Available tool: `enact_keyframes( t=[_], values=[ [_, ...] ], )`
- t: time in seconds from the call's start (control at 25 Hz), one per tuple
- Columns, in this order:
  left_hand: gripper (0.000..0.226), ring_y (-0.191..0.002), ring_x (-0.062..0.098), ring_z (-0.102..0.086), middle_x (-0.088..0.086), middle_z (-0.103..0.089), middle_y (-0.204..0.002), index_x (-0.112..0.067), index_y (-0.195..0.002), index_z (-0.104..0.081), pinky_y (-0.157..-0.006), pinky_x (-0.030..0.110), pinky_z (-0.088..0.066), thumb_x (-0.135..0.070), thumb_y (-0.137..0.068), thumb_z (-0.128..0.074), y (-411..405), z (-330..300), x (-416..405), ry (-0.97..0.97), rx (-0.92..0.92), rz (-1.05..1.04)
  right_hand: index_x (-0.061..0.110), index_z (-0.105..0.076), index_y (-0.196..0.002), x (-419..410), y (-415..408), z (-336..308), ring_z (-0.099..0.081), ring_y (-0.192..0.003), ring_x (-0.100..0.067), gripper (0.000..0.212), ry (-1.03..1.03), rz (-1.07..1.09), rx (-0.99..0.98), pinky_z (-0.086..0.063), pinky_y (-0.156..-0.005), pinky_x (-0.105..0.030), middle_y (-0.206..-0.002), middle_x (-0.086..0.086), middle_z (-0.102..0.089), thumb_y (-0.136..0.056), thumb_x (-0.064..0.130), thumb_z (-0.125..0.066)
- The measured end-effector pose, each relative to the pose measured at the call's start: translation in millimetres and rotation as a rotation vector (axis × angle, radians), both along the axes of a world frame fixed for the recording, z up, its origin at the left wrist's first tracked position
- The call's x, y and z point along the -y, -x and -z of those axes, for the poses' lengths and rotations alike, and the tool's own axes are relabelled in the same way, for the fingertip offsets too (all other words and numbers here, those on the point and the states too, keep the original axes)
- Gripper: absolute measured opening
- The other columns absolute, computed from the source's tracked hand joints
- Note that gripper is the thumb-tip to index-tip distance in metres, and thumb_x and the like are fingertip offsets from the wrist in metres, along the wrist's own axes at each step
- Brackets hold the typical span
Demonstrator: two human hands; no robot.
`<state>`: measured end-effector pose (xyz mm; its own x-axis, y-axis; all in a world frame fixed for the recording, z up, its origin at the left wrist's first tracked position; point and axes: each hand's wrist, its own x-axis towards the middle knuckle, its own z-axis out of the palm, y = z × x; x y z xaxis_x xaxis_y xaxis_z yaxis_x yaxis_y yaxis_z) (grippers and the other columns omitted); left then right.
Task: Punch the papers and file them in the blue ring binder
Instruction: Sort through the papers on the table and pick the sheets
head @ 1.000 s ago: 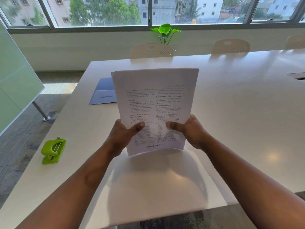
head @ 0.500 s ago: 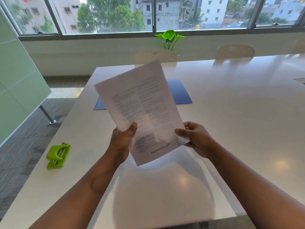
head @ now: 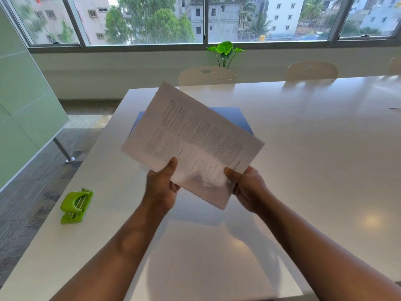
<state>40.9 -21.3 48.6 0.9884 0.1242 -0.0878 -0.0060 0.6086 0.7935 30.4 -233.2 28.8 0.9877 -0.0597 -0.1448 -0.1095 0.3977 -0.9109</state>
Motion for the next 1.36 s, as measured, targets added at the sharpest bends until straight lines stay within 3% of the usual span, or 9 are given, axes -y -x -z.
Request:
enact_keyframes(
  t=[0.08, 0.2, 0.44, 0.6, 0.8, 0.92, 1.0, 1.24, 1.36],
  values=[
    [0.029, -0.093, 0.020, -0.076, 0.002, -0.079, -0.108, -0.021, -0.114, -0.067, -0.075, 0.044, -0.065, 0.001, -0.097, -0.060, -12.4, -7.6, -28.6, -0.015, -0.018, -0.067, 0.010, -0.070, -0.107, 26.0, -3.3, -5.0, -0.072, -0.087, -0.029, 0.023, 0.165, 0.020, 0.050, -0.059, -0.075, -0.044, -0.098, -0.003, -0.079, -0.095, -0.006, -0.059],
    [0.023, -0.080, 0.015, -0.074, -0.004, -0.079, -0.091, -0.022, -0.108, -0.067, -0.064, 0.030, -0.059, -0.004, -0.094, -0.068, -22.6, -22.0, -74.4, -0.290, 0.016, -0.070, 0.010, -0.072, -0.102, 59.1, -3.3, -14.9, -0.071, -0.083, -0.028, 0.020, 0.323, 0.010, 0.126, -0.058, -0.070, -0.040, -0.093, -0.005, -0.079, -0.095, -0.005, -0.060],
    [0.029, -0.106, 0.022, -0.074, 0.000, -0.078, -0.114, -0.009, -0.120, -0.067, -0.093, 0.043, -0.059, -0.008, -0.092, -0.072, -27.2, -26.4, -76.7, -0.761, 0.166, 0.128, 0.007, -0.072, -0.109, 74.9, -5.6, -21.9, -0.071, -0.103, -0.037, 0.021, 0.354, -0.076, 0.204, -0.059, -0.088, -0.049, -0.112, -0.013, -0.075, -0.095, -0.004, -0.059],
    [0.028, -0.099, 0.024, -0.074, -0.003, -0.077, -0.112, -0.014, -0.115, -0.071, -0.086, 0.043, -0.062, -0.017, -0.088, -0.078, -22.2, -24.6, -70.4, -0.848, 0.219, 0.086, 0.008, -0.073, -0.108, 78.0, -2.7, -26.2, -0.073, -0.105, -0.033, 0.020, 0.346, -0.096, 0.226, -0.062, -0.086, -0.041, -0.112, -0.011, -0.076, -0.088, 0.006, -0.068],
    [0.046, -0.103, 0.022, -0.073, -0.001, -0.077, -0.112, -0.021, -0.118, -0.069, -0.083, 0.036, -0.062, -0.023, -0.074, -0.083, -15.1, -13.0, -64.7, -0.705, 0.223, 0.206, 0.013, -0.077, -0.105, 79.6, -0.6, -14.8, -0.073, -0.105, -0.032, 0.045, 0.332, -0.114, 0.207, -0.061, -0.087, -0.040, -0.114, -0.012, -0.076, -0.068, 0.036, -0.088],
    [0.051, -0.105, 0.026, -0.072, 0.002, -0.076, -0.113, -0.022, -0.120, -0.070, -0.087, 0.043, -0.062, -0.027, -0.073, -0.089, -9.7, 2.3, -54.6, -0.757, 0.173, 0.224, 0.008, -0.074, -0.105, 75.0, 1.2, -4.2, -0.070, -0.109, -0.041, 0.020, 0.333, -0.111, 0.163, -0.061, -0.090, -0.043, -0.109, -0.011, -0.078, -0.086, 0.005, -0.074],
    [0.044, -0.104, 0.027, -0.072, 0.001, -0.076, -0.112, -0.025, -0.117, -0.070, -0.087, 0.043, -0.062, -0.027, -0.075, -0.086, -9.5, 4.0, -52.2, -0.749, 0.166, 0.201, 0.008, -0.074, -0.104, 73.3, 1.7, -5.2, -0.071, -0.107, -0.038, 0.025, 0.335, -0.105, 0.153, -0.061, -0.090, -0.043, -0.105, -0.007, -0.079, -0.089, -0.010, -0.065],
    [0.045, -0.102, 0.024, -0.073, 0.001, -0.077, -0.110, -0.030, -0.114, -0.072, -0.087, 0.045, -0.061, -0.027, -0.071, -0.085, -10.3, 5.9, -56.6, -0.693, 0.168, 0.219, 0.009, -0.075, -0.102, 73.0, 3.9, -3.7, -0.074, -0.095, -0.029, 0.030, 0.355, -0.123, 0.129, -0.062, -0.074, -0.031, -0.101, -0.003, -0.080, -0.085, -0.015, -0.067],
    [0.048, -0.104, 0.024, -0.073, 0.003, -0.076, -0.112, -0.029, -0.116, -0.072, -0.085, 0.043, -0.062, -0.023, -0.070, -0.085, -8.2, 10.1, -57.9, -0.671, 0.209, 0.229, 0.014, -0.076, -0.102, 74.3, 4.4, -1.6, -0.074, -0.100, -0.030, 0.033, 0.391, -0.142, 0.121, -0.062, -0.080, -0.037, -0.107, -0.006, -0.079, -0.083, -0.013, -0.072]
  ],
)
